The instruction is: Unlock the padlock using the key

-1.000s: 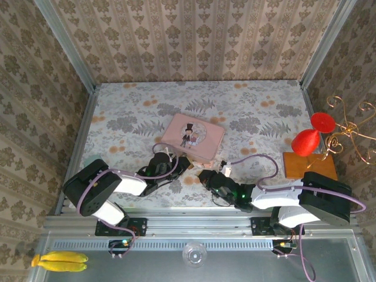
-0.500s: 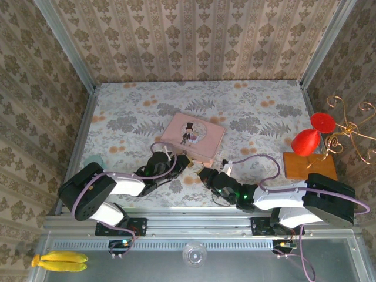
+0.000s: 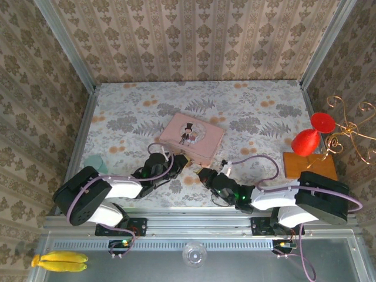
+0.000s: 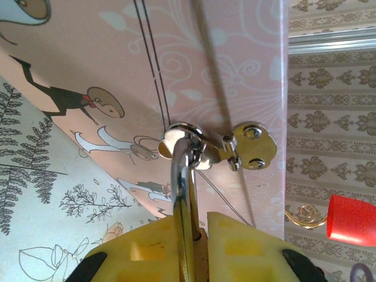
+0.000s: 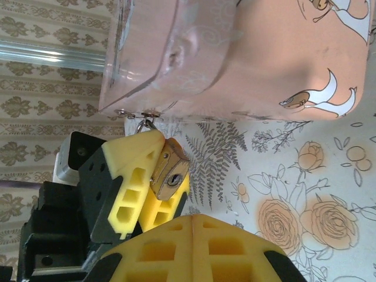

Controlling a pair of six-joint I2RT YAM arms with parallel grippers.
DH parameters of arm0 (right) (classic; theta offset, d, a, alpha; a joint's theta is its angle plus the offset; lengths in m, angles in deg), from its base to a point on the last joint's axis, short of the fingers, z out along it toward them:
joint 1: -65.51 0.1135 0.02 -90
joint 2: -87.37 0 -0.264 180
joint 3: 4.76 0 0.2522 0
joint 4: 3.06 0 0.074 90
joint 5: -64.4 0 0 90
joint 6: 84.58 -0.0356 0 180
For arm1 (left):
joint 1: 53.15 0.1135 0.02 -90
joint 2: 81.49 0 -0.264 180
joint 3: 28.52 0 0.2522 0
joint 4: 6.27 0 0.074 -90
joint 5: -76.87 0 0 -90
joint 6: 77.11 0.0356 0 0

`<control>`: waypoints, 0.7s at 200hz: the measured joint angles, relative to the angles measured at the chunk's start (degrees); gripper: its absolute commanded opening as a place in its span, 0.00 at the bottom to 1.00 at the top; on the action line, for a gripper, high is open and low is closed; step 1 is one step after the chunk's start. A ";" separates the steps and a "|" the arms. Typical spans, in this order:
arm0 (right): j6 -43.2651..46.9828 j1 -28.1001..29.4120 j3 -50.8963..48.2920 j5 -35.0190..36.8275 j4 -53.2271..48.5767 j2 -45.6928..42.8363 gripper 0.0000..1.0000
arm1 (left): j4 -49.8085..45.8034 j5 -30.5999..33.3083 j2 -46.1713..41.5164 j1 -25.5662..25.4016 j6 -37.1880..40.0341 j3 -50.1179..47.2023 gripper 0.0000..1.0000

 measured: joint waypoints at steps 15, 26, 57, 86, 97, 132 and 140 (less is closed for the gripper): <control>0.24 0.00 0.00 0.26 2.05 1.92 0.00 | -0.11 0.28 -0.57 0.00 -0.39 -0.04 0.00; 0.63 0.00 0.00 0.55 2.71 2.69 0.00 | -0.11 0.50 -0.68 -0.04 -0.85 -0.04 0.00; 1.11 0.00 0.00 2.12 4.76 2.93 0.00 | 0.13 1.31 -0.68 -0.61 -2.25 -0.35 0.00; 1.09 0.00 0.00 2.86 7.10 3.30 0.00 | 0.26 1.81 -0.68 -0.76 -3.19 -0.90 0.00; 1.03 0.00 0.00 2.91 8.68 4.22 0.00 | 0.26 1.99 -0.70 -0.94 -3.50 -0.94 0.00; 0.72 0.00 0.00 3.04 13.07 8.13 0.00 | 0.52 2.80 -1.20 -1.77 -4.13 -1.05 0.00; 0.57 0.00 -0.02 3.06 13.64 8.55 0.00 | 0.92 2.99 -1.22 -1.95 -4.26 -1.11 0.00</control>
